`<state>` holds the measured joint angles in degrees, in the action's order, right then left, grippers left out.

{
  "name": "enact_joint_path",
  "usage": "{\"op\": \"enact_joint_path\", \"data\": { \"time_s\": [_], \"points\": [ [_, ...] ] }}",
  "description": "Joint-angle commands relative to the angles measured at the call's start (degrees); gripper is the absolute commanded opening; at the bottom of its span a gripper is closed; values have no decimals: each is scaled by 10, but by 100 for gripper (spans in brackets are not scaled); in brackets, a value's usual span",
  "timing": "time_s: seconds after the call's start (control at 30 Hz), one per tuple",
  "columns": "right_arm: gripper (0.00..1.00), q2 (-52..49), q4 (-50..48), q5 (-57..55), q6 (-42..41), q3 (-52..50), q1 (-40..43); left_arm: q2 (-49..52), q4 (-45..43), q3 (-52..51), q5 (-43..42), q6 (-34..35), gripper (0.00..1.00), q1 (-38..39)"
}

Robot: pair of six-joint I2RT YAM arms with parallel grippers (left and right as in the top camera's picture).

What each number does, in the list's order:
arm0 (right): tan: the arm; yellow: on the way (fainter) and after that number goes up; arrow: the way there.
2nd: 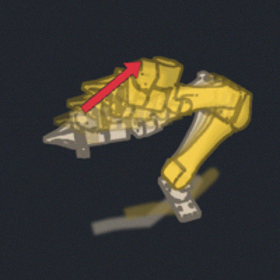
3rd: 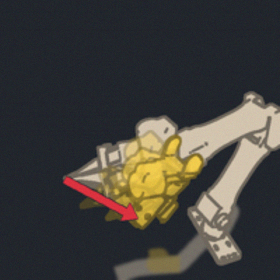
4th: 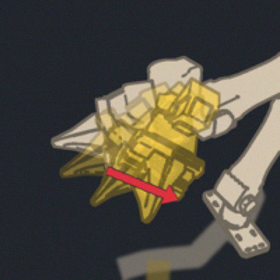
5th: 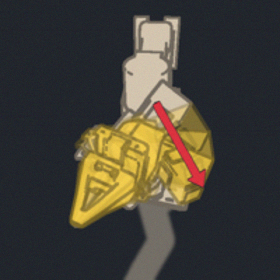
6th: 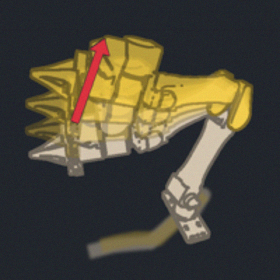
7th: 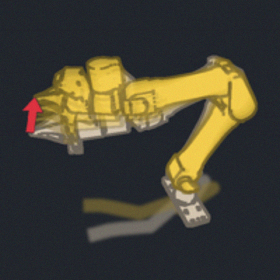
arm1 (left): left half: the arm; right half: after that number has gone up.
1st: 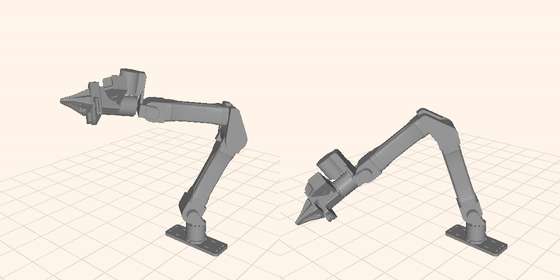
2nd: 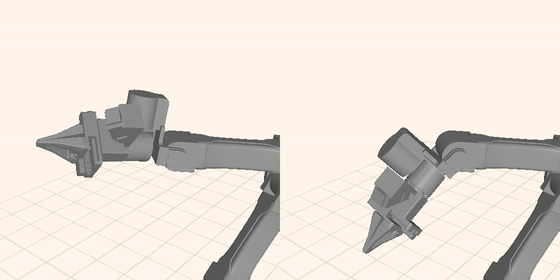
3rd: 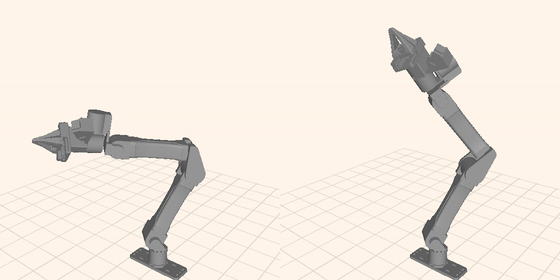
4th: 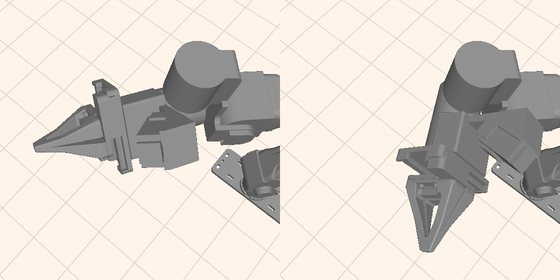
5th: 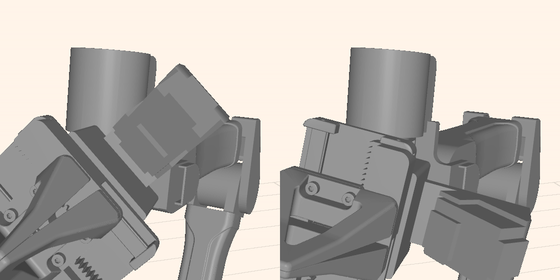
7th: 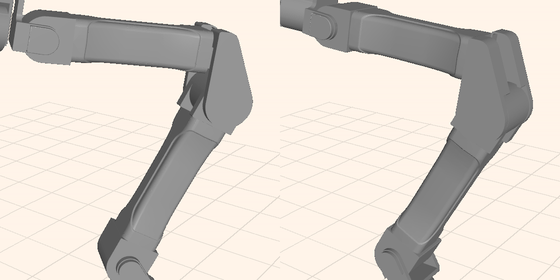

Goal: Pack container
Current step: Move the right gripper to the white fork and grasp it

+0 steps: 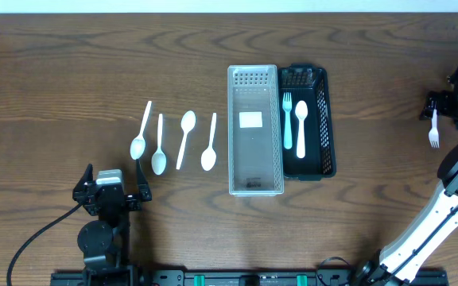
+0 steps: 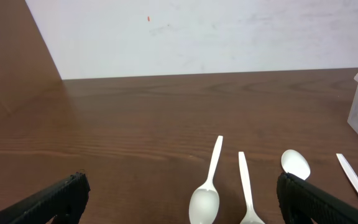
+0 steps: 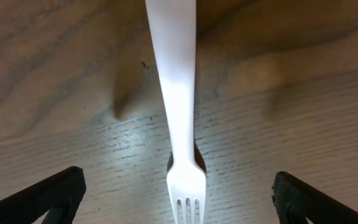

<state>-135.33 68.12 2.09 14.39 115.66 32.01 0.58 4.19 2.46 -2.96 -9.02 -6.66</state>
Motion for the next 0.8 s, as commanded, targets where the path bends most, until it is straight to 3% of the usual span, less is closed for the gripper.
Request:
{"op": "enact_joint_path", "data": {
  "time_s": [0.0,0.47,0.67,0.77],
  "points": [
    [99,-21,-2,12,9,-3,2,-3,8,-17,0,-5,98,-2],
    [99,-50,-35,-17,26,-3,-10,-3,8,-17,0,-5,98,-2],
    [75,-50,-40,-17,26,-3,-15,-3,8,-17,0,-5,98,-2],
    [75,-51,-39,-19,25,-3,-19,-3,8,-17,0,-5,98,-2]
  ]
}}
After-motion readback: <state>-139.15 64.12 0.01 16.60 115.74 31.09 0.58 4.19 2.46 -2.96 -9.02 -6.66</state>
